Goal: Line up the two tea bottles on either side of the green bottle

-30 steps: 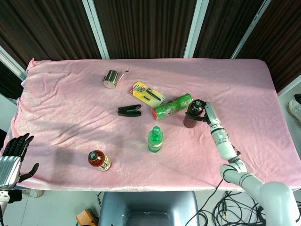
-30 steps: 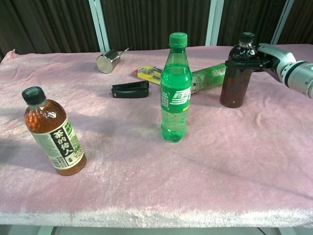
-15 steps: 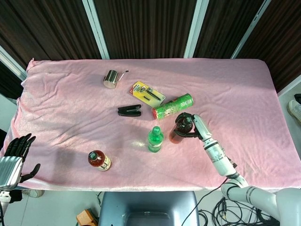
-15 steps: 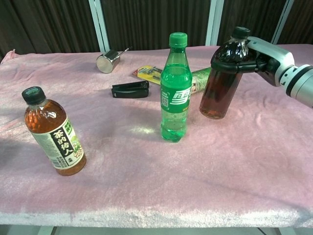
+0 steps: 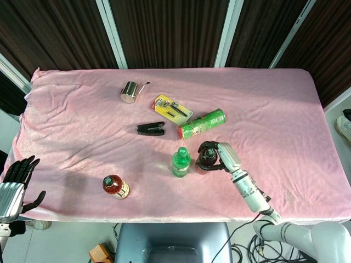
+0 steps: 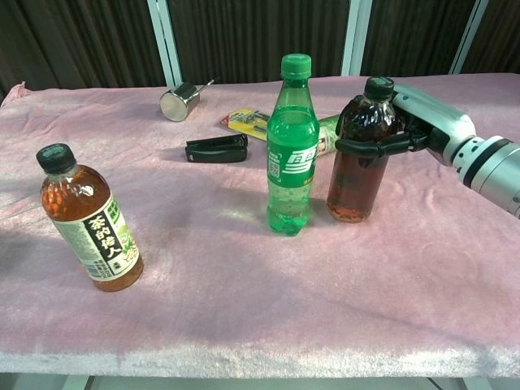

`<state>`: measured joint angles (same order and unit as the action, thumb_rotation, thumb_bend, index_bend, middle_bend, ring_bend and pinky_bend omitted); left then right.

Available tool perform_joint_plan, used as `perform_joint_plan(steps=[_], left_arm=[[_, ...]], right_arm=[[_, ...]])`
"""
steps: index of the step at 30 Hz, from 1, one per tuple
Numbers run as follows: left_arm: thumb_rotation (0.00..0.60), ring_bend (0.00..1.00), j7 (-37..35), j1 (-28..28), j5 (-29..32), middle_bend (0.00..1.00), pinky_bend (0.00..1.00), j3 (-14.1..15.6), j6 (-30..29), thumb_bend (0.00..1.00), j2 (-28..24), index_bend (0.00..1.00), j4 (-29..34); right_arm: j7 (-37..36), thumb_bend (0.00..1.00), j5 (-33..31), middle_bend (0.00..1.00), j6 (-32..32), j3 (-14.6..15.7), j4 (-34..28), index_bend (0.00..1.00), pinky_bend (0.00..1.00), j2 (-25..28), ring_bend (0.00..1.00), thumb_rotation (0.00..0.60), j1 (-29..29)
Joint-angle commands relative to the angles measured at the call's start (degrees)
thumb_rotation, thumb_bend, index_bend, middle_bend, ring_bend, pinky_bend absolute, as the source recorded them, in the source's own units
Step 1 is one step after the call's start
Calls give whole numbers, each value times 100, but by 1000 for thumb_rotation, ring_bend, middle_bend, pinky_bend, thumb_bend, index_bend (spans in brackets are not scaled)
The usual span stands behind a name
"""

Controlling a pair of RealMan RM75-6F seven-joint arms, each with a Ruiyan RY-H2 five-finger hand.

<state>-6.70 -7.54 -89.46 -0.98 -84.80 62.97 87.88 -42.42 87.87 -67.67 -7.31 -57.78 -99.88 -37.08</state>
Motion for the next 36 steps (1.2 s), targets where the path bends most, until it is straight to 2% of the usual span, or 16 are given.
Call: perform_joint_plan(steps=[1,12,18,21,26,31,36], left_arm=[[600,0,1,-3,2,21,56,0,10,327,1,0,-1],[600,0,29,-21,6,22,56,4,56,326,13,0,1],[600,0,22,-23,-1,21,56,14,69,326,-2,0,15],[600,0,14,-26,4,21,56,9,73,326,0,0,4],[600,0,31,-22,-10,21,56,15,62,326,4,0,10],[600,0,34,-17,-14,21,56,17,53,326,4,0,12],[600,0,17,-13,-32,21,56,16,30,326,2,0,7]], right_arm=[[-78,327,3,689,16,28,80,994,658,-52,612,600,2],[-234,327,37,689,-3,79,233,990,658,-123,612,600,2],[-288,327,127,688,-98,156,266,896,648,-116,600,600,35],[-312,327,188,644,-178,198,318,786,618,-123,561,600,54],[-337,317,230,450,-200,253,336,466,549,-102,428,600,69],[-366,291,251,321,-86,324,250,218,479,-1,339,600,52],[-411,272,287,249,-222,319,105,61,432,97,276,600,89]])
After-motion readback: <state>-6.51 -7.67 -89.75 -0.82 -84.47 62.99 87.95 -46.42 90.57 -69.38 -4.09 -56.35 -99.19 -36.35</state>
